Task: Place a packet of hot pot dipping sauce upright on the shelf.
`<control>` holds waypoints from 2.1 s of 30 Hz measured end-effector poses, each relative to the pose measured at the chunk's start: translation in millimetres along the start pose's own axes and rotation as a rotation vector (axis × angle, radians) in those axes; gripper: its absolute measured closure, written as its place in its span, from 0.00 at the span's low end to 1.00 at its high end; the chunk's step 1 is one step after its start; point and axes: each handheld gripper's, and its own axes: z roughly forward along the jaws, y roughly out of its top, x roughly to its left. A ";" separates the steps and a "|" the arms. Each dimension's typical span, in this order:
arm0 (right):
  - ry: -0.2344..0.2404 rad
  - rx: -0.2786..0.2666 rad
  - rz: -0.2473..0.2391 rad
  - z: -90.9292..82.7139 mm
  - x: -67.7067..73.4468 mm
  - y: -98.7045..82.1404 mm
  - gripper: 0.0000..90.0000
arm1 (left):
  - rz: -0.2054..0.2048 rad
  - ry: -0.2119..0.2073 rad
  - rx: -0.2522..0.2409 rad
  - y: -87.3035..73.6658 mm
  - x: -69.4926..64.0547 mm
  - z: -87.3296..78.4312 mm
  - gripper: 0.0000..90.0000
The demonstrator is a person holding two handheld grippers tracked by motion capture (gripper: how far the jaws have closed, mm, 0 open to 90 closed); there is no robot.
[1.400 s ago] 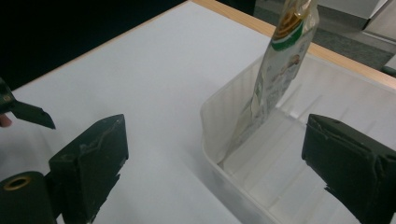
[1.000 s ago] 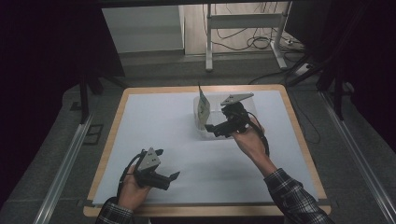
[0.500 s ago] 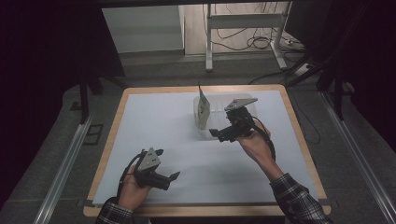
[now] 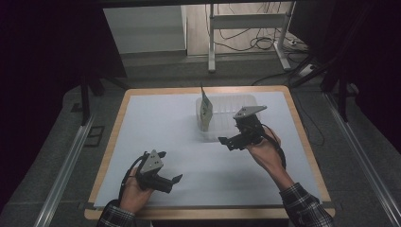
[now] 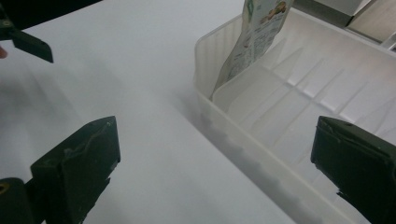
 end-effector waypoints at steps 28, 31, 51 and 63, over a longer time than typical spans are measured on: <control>0.003 -0.003 0.007 -19.1 2.5 -43.7 0.00 | -0.001 0.002 -0.002 -0.2 -0.1 0.2 0.00; -0.002 -0.003 0.007 -23.5 2.1 -47.8 0.00 | 0.000 0.002 -0.001 -0.2 -0.1 0.4 0.00; -0.047 -0.004 0.034 -49.9 -0.6 -81.7 0.00 | 0.003 0.004 0.006 -0.3 -0.4 1.0 0.00; -0.074 -0.009 0.083 -67.1 -4.3 -106.8 0.00 | 0.001 0.002 0.003 -0.4 -0.1 0.9 0.00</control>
